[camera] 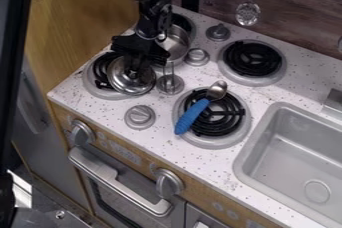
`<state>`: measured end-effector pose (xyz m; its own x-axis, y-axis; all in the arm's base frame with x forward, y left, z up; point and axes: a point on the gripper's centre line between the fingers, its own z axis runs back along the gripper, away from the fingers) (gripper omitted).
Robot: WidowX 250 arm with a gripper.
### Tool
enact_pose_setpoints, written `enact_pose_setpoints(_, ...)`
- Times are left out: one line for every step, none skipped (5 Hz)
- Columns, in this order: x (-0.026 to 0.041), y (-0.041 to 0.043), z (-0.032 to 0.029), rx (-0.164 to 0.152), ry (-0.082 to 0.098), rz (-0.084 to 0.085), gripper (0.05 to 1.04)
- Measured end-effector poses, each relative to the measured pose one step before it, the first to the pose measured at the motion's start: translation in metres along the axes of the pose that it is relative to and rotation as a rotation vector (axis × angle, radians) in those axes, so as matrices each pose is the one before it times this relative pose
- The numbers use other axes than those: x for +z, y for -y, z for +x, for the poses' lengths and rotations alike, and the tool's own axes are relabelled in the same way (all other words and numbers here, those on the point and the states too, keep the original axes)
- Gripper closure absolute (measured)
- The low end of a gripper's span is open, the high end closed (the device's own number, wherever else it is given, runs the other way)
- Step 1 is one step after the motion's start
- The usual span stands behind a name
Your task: Put the lid on the top right side stove
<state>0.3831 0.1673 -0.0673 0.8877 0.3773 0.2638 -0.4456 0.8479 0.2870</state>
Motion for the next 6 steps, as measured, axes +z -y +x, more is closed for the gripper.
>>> enact_pose_setpoints(0.00387,-0.00164,-0.00930,-0.0114,0.0192,-0.0069,0.812)
enact_pose_setpoints(0.01692,0.00427,-0.01024,-0.0090,0.0410,-0.0051,0.812)
enact_pose_setpoints(0.03092,0.02374,0.00410,-0.0239,0.0672,-0.0633,0.812)
enact_pose_setpoints(0.01293,0.03546,-0.00098,-0.1065,0.0461,-0.0754,0.812)
enact_pose_setpoints(0.00739,0.03268,0.01109,-0.0774,0.0896,-0.0550,0.812)
enact_pose_setpoints(-0.00169,0.02512,0.01972,-0.0608,0.0803,-0.0135,0.812)
